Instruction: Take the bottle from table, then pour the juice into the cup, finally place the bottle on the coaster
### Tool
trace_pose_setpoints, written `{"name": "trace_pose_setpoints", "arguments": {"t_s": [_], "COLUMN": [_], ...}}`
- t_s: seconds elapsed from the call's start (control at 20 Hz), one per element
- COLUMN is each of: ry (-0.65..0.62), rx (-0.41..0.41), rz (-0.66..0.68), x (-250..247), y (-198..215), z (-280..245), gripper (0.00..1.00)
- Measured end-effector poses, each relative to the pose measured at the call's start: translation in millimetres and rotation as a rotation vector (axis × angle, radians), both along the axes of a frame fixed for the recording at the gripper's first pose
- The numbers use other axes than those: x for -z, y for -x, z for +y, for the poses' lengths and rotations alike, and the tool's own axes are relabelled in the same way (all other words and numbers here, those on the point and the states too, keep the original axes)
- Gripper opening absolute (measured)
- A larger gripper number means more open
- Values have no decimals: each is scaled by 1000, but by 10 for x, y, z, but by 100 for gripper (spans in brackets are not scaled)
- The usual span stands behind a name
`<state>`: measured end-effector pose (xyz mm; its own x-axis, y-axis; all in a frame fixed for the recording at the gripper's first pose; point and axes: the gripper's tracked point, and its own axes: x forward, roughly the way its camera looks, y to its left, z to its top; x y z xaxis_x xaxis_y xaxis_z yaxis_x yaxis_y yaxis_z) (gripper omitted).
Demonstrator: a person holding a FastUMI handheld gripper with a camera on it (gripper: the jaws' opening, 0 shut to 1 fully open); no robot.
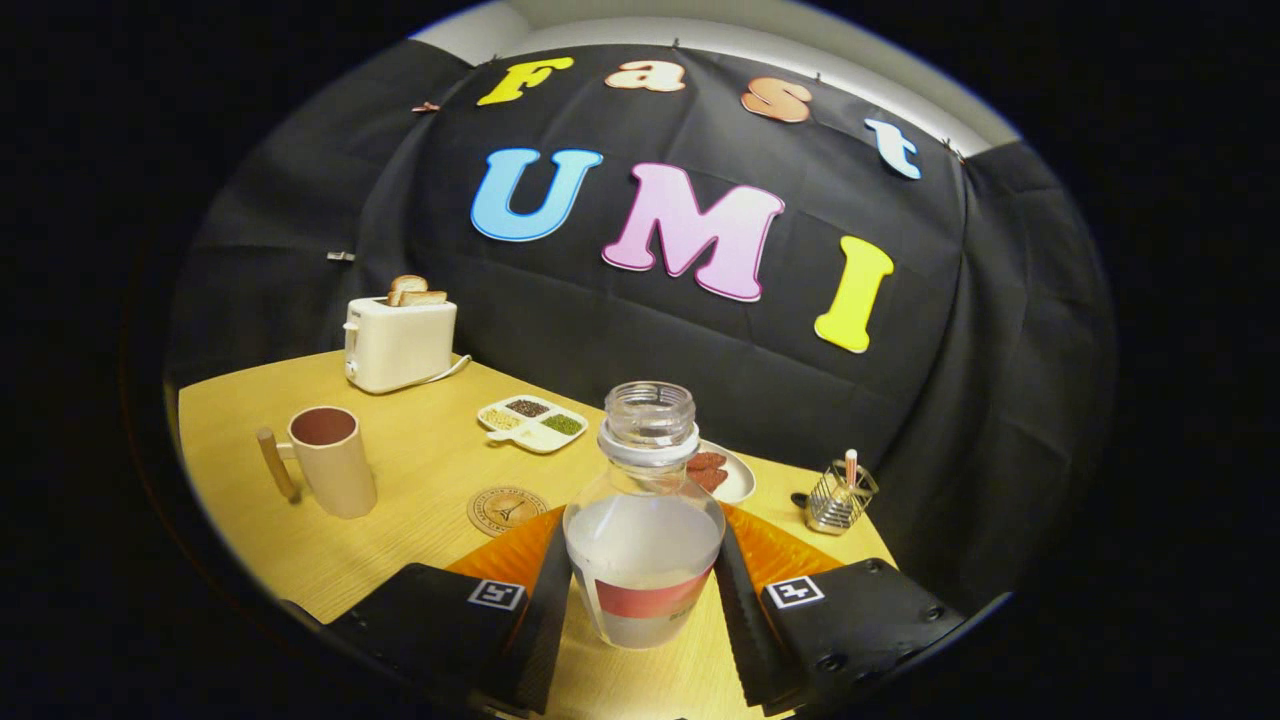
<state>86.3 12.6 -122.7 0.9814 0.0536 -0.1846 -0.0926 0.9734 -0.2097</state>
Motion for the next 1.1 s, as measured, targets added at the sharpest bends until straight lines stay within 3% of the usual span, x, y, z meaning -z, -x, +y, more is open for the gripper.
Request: {"name": "trace_pose_setpoints", "arguments": {"t_s": [0.5, 0.7, 1.1], "ry": [298, 391, 730], "rx": [-112, -140, -160], "rz": [-22, -2, -1], "x": [-381, -219, 10], "y": [-148, -226, -479], "z": [916, 1262, 1591], "gripper": [72, 72, 72]}}
